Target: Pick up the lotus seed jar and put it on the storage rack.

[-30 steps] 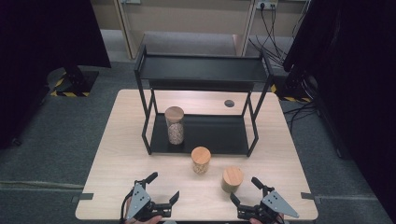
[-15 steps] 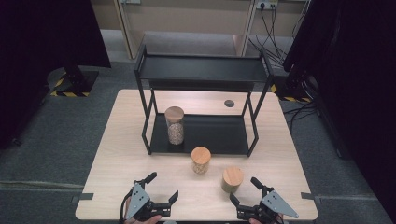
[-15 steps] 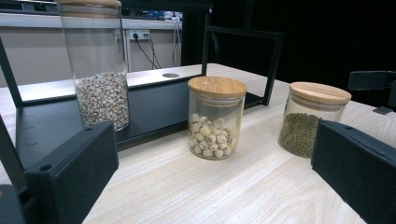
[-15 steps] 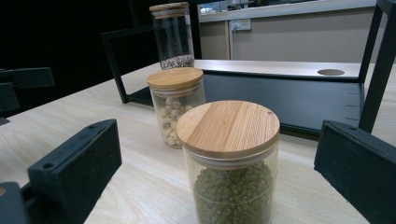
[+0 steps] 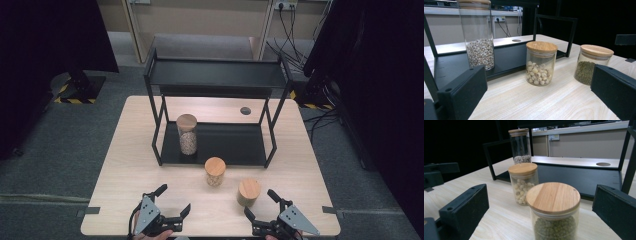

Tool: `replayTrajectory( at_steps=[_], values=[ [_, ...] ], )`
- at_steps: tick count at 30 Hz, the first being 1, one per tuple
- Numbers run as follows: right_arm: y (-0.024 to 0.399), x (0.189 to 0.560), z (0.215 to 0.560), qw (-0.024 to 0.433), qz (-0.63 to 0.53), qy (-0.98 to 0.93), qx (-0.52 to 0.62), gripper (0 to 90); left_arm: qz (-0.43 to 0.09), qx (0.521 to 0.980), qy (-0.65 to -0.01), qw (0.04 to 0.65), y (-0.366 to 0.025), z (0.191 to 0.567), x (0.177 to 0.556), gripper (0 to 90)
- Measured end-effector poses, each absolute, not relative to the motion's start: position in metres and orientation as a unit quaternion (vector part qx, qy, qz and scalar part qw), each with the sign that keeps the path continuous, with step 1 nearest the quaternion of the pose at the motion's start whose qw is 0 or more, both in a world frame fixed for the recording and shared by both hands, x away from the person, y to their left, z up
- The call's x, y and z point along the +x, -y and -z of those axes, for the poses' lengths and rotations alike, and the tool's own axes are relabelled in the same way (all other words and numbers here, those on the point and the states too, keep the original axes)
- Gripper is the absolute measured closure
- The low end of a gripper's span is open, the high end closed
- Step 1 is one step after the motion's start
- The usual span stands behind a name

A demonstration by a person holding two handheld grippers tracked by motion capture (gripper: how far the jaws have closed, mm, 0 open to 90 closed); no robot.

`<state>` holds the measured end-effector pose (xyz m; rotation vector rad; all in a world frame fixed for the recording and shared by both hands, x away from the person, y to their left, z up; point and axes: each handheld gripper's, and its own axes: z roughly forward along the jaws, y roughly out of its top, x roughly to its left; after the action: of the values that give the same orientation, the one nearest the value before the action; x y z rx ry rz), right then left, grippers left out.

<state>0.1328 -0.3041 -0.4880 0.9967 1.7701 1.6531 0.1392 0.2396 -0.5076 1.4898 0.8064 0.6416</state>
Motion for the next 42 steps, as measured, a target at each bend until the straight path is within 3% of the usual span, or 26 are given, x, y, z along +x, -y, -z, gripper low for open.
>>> replayTrajectory(
  at_steps=[19,42],
  values=[
    [0.28,0.136,0.47,0.254,-0.616,-0.658,0.351,1.2,-0.28,0.645,-0.356,0.615,-0.24,0.509,0.14,0.2],
    [0.205,0.161,0.443,0.246,-0.591,-0.684,0.35,2.0,-0.29,0.64,-0.361,0.614,-0.242,0.508,0.138,0.2]
  ],
)
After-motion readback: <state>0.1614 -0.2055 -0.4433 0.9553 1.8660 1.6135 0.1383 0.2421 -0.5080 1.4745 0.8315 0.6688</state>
